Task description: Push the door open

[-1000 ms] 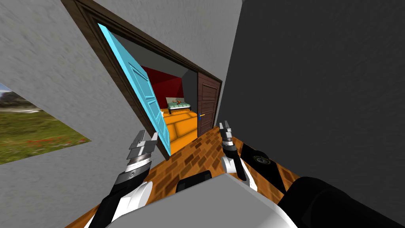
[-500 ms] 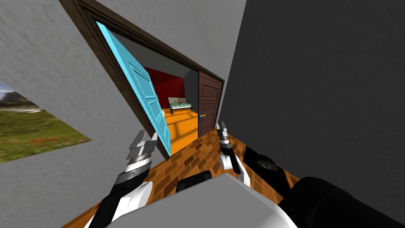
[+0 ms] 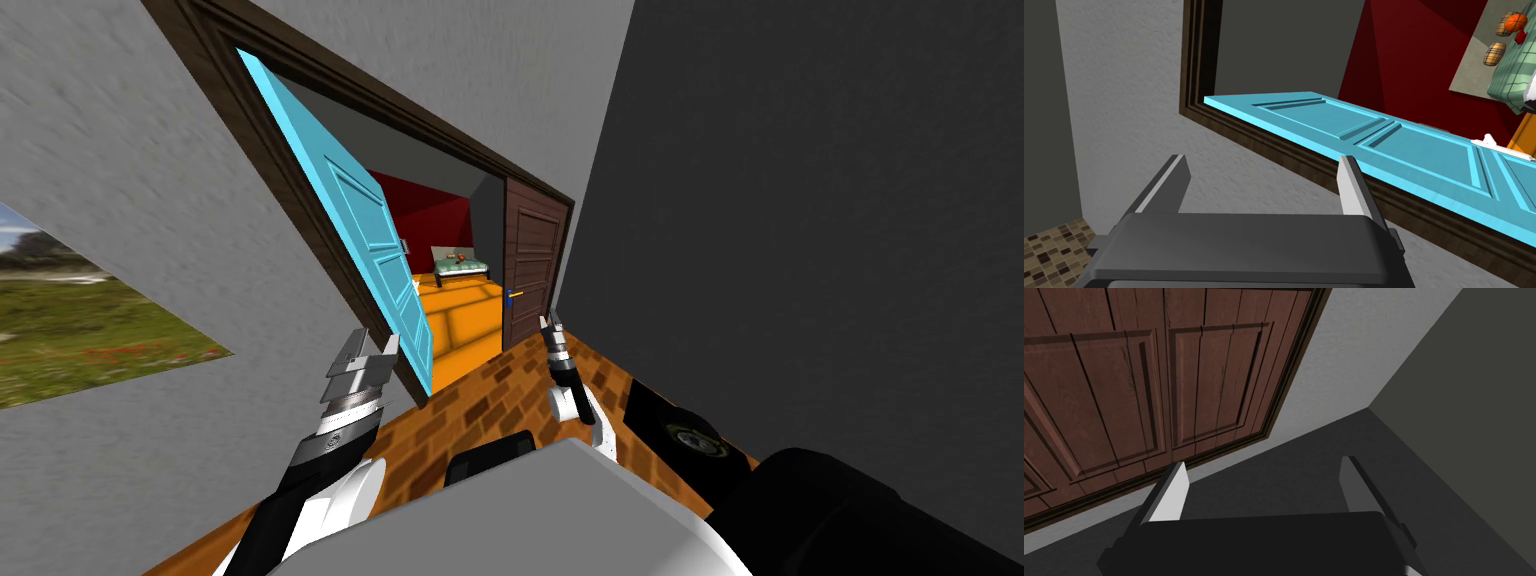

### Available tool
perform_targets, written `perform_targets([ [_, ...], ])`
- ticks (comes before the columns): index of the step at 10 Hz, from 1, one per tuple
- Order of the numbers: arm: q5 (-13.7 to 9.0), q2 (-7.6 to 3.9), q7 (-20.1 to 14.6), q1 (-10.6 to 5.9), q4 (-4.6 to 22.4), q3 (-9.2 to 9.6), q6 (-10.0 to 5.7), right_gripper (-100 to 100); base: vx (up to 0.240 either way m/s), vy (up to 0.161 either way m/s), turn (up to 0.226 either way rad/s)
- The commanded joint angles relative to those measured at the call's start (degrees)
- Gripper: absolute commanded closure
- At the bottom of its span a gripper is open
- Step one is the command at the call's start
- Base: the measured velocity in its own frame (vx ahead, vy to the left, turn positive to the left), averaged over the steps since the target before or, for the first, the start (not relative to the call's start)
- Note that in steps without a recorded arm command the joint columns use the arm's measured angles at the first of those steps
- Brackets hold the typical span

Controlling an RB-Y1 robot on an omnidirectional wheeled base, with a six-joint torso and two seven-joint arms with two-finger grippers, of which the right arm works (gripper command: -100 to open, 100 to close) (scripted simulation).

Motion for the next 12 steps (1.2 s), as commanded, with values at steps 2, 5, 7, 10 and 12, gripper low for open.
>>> perform_targets([
  [2,-0.7,-0.92,-0.5,-1.82,3.6,0.42,0.05,-100,0.070,-0.065,0.071],
  [5,-2.1,-2.59,-1.3,-5.71,10.3,1.29,0.30,-100,0.069,-0.070,0.094],
  [7,-3.1,-3.75,-1.9,-8.47,14.3,1.91,0.48,-100,0.082,-0.093,0.113],
  [10,-4.1,-4.95,-2.4,-11.34,19.6,2.56,0.68,-100,0.071,-0.078,0.081],
  [12,-4.7,-5.56,-2.7,-12.81,22.5,2.88,0.77,-100,0.049,-0.076,0.080],
])
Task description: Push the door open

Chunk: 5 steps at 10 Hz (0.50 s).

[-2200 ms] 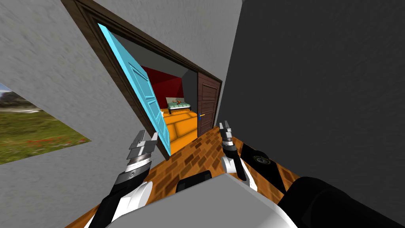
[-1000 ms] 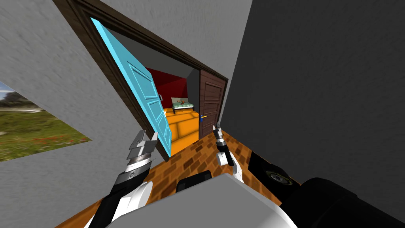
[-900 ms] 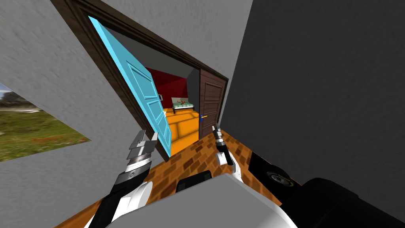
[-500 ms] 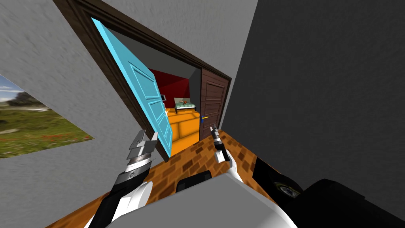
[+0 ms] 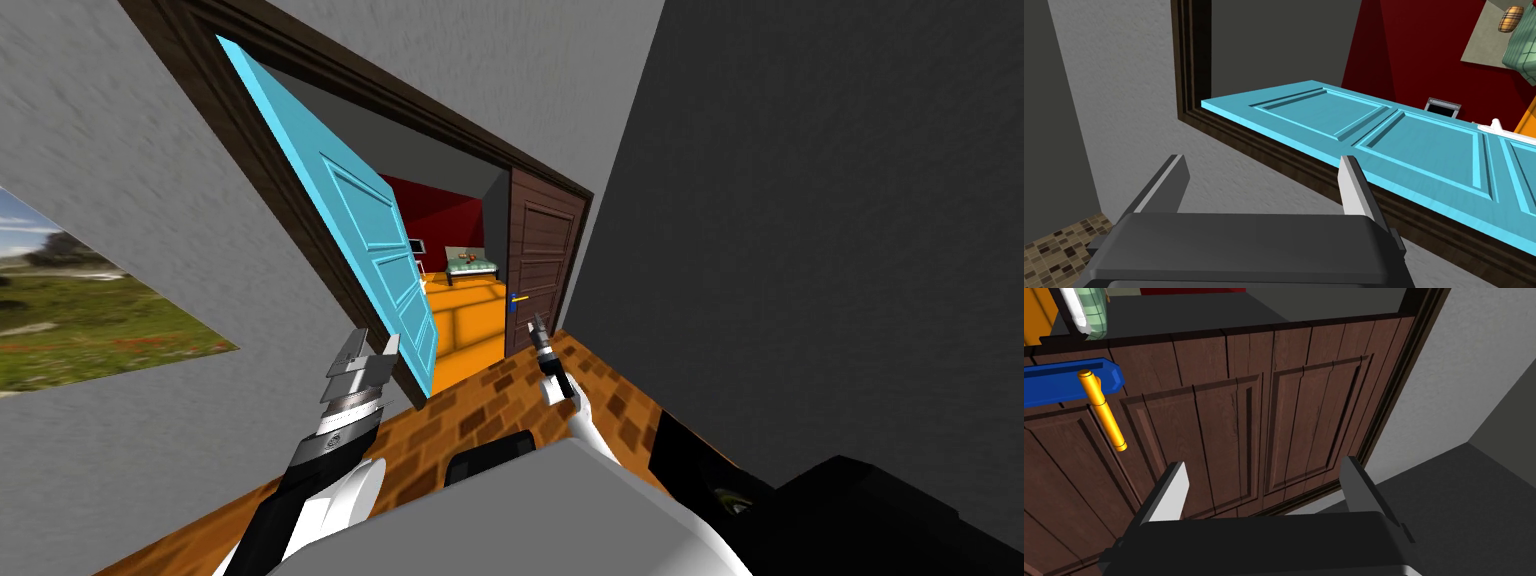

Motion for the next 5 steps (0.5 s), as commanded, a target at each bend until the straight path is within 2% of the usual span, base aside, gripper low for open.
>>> perform_targets([
  [1,-0.5,-0.51,-0.2,-1.86,2.9,0.47,0.07,-100,0.044,-0.050,0.076],
  [2,-0.5,-0.51,-0.2,-1.86,3.6,0.47,0.07,-100,0.038,-0.040,0.041],
  [3,-1.1,-1.12,-0.5,-3.34,5.5,0.80,0.17,-100,0.043,-0.060,0.080],
  [4,-1.1,-1.12,-0.5,-3.34,6.1,0.80,0.17,-100,0.036,-0.055,0.048],
  [5,-1.6,-1.73,-0.8,-4.82,8.2,1.13,0.27,-100,0.040,-0.047,0.078],
])
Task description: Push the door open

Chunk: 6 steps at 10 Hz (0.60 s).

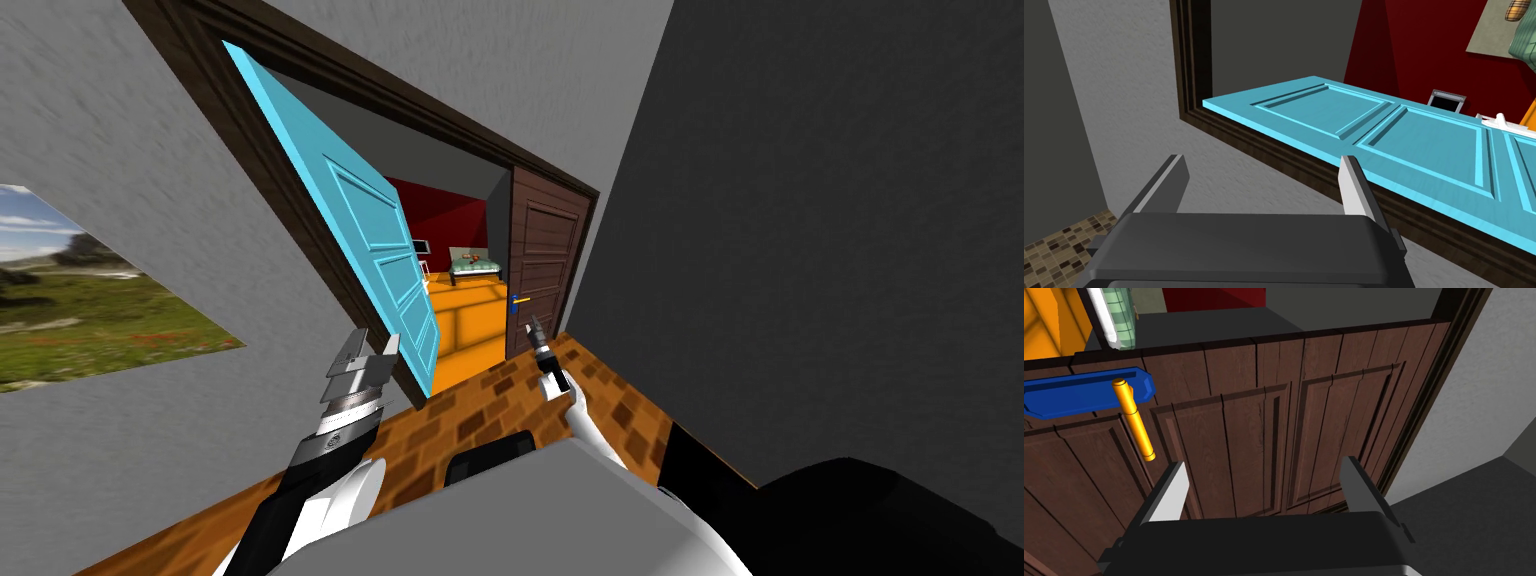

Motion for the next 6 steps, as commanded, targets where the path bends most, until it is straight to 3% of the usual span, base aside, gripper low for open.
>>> perform_targets([
  [1,-0.2,-0.20,-0.1,-0.86,1.8,0.18,-0.05,-100,0.034,-0.044,0.041],
  [2,-0.8,-0.80,-0.4,-2.34,4.0,0.52,0.05,-100,0.048,-0.055,0.082],
  [3,-0.8,-0.80,-0.4,-2.34,4.4,0.52,0.05,-100,0.040,-0.055,0.043],
  [6,-2.3,-2.58,-1.4,-6.72,10.7,1.50,0.33,-100,0.059,-0.080,0.111],
])
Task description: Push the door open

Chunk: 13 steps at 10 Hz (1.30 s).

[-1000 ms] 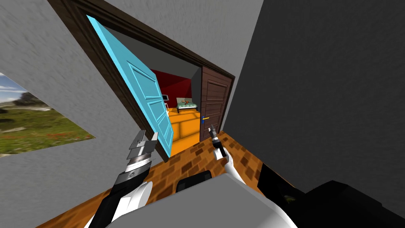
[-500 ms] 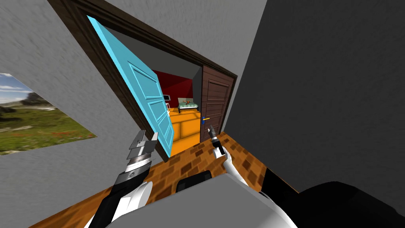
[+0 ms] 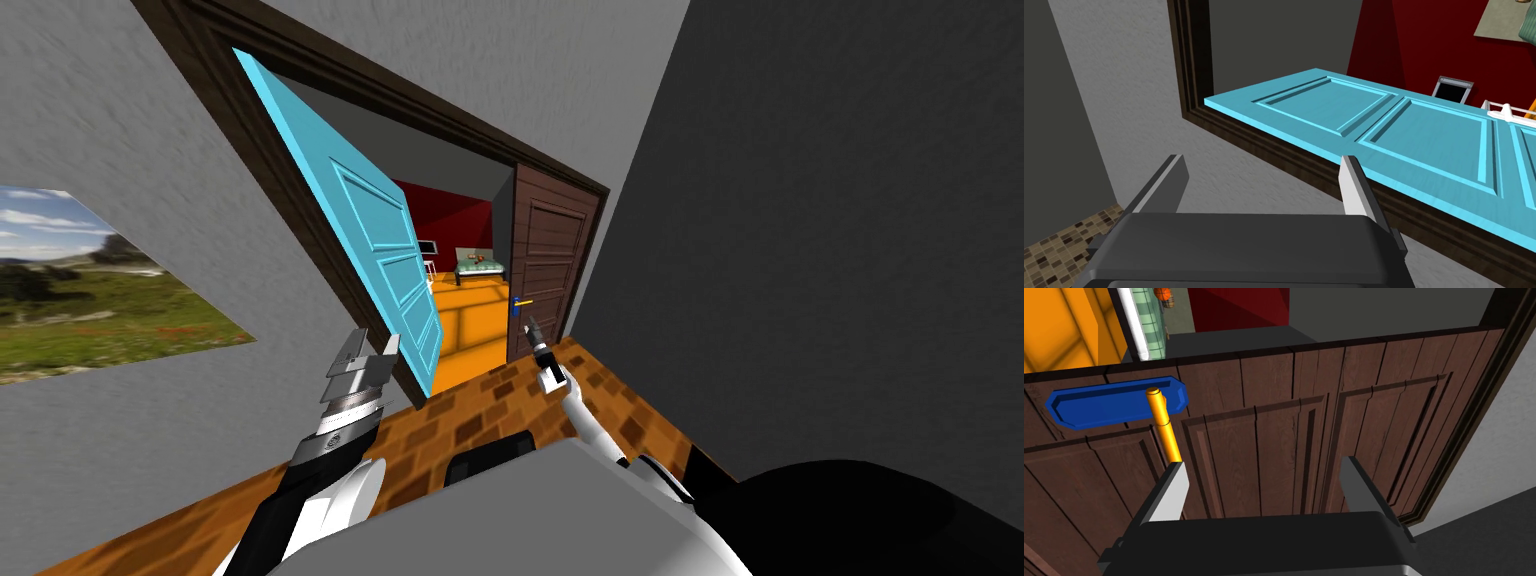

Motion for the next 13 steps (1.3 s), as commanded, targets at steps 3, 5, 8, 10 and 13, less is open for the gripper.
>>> perform_targets([
  [3,-1.3,-1.36,-0.7,-3.40,5.9,0.90,0.39,-100,0.049,-0.092,0.072],
  [5,-1.8,-1.90,-1.0,-4.75,9.0,1.20,0.48,-100,0.037,-0.057,0.061],
  [8,-2.7,-2.97,-1.5,-7.41,13.4,1.79,0.66,-100,0.047,-0.068,0.070],
  [10,-3.2,-3.45,-1.8,-8.64,15.9,2.07,0.74,-100,0.041,-0.072,0.079],
  [13,-4.4,-4.83,-2.5,-12.08,21.7,2.84,0.97,-100,0.046,-0.074,0.085],
])
